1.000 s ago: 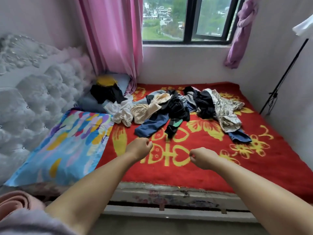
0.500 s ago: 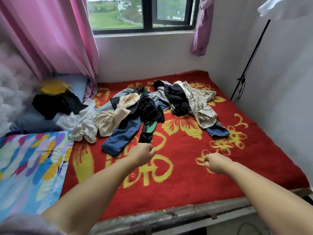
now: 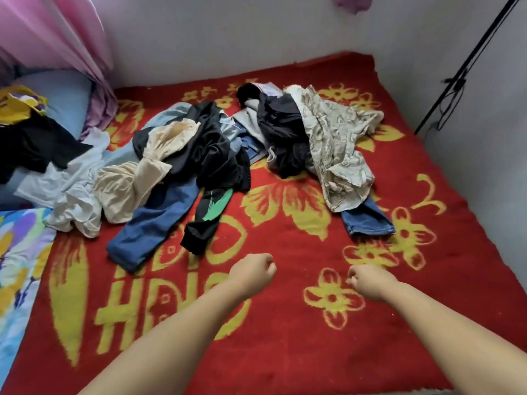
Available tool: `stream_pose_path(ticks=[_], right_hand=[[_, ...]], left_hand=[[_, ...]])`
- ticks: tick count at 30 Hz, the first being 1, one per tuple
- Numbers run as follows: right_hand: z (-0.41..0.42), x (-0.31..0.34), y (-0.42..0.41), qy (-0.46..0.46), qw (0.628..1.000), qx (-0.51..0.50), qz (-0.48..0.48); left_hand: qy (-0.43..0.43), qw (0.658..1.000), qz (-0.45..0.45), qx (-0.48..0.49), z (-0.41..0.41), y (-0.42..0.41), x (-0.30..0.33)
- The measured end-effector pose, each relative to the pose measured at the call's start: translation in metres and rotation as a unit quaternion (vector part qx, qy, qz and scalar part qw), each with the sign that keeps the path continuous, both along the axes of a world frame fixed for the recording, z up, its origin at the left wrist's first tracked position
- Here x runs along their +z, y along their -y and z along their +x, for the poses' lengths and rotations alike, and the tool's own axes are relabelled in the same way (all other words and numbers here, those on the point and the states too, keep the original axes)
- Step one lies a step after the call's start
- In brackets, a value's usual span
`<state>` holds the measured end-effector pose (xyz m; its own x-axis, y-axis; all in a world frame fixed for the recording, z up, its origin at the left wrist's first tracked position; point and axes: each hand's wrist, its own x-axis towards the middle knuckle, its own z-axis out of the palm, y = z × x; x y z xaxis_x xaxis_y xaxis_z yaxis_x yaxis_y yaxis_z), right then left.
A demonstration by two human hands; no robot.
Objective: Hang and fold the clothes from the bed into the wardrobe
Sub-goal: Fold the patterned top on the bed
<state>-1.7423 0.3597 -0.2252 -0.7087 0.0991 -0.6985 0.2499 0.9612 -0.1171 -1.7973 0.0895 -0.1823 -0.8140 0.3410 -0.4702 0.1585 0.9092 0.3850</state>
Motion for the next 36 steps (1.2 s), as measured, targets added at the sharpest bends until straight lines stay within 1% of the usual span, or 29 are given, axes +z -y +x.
stream_pose_path(ticks=[4, 6, 9, 11, 15, 17, 19, 23, 25, 27, 29, 30, 33, 36], right_hand=[[-0.030, -0.080, -0.011, 0.000, 0.999, -0.022, -0.039], [-0.046, -0.118, -0.008, -0.029, 0.997, -0.037, -0.064], [-0.070, -0.171, -0.006, -0.104, 0.991, -0.058, -0.068], [-0.080, -0.200, -0.011, -0.170, 0.983, -0.041, -0.045], [-0.071, -0.240, -0.025, -0.324, 0.945, -0.016, -0.042], [-0.066, -0.250, -0.028, -0.362, 0.932, -0.002, -0.031], [-0.069, -0.252, -0.028, -0.374, 0.927, 0.001, -0.023], [-0.071, -0.251, -0.029, -0.374, 0.927, 0.002, -0.014], [-0.070, -0.253, -0.028, -0.372, 0.928, 0.005, -0.006], [-0.068, -0.257, -0.026, -0.384, 0.923, 0.011, -0.001], [-0.068, -0.258, -0.025, -0.401, 0.916, 0.013, -0.003], [-0.069, -0.257, -0.025, -0.405, 0.914, 0.014, -0.003], [-0.070, -0.256, -0.024, -0.409, 0.912, 0.014, 0.005], [-0.070, -0.254, -0.024, -0.409, 0.912, 0.018, 0.018]], left_hand=[[0.044, 0.999, -0.020, -0.013, -0.023, -0.031, -0.065], [0.056, 0.998, -0.025, -0.015, -0.042, -0.047, -0.095], [0.066, 0.997, -0.018, -0.037, -0.072, -0.077, -0.141], [0.061, 0.997, 0.003, -0.039, -0.089, -0.097, -0.168], [0.034, 0.997, 0.060, -0.018, -0.107, -0.133, -0.211], [0.009, 0.996, 0.092, -0.011, -0.117, -0.153, -0.226], [-0.012, 0.992, 0.125, 0.017, -0.134, -0.181, -0.236], [0.007, 0.973, 0.177, 0.146, -0.175, -0.250, -0.239], [0.015, 0.962, 0.183, 0.202, -0.202, -0.279, -0.241], [0.032, 0.944, 0.210, 0.254, -0.230, -0.296, -0.243], [0.055, 0.919, 0.260, 0.290, -0.250, -0.294, -0.239], [0.054, 0.915, 0.273, 0.294, -0.253, -0.286, -0.235], [0.026, 0.912, 0.296, 0.283, -0.243, -0.245, -0.226], [0.005, 0.923, 0.266, 0.280, -0.226, -0.179, -0.222]])
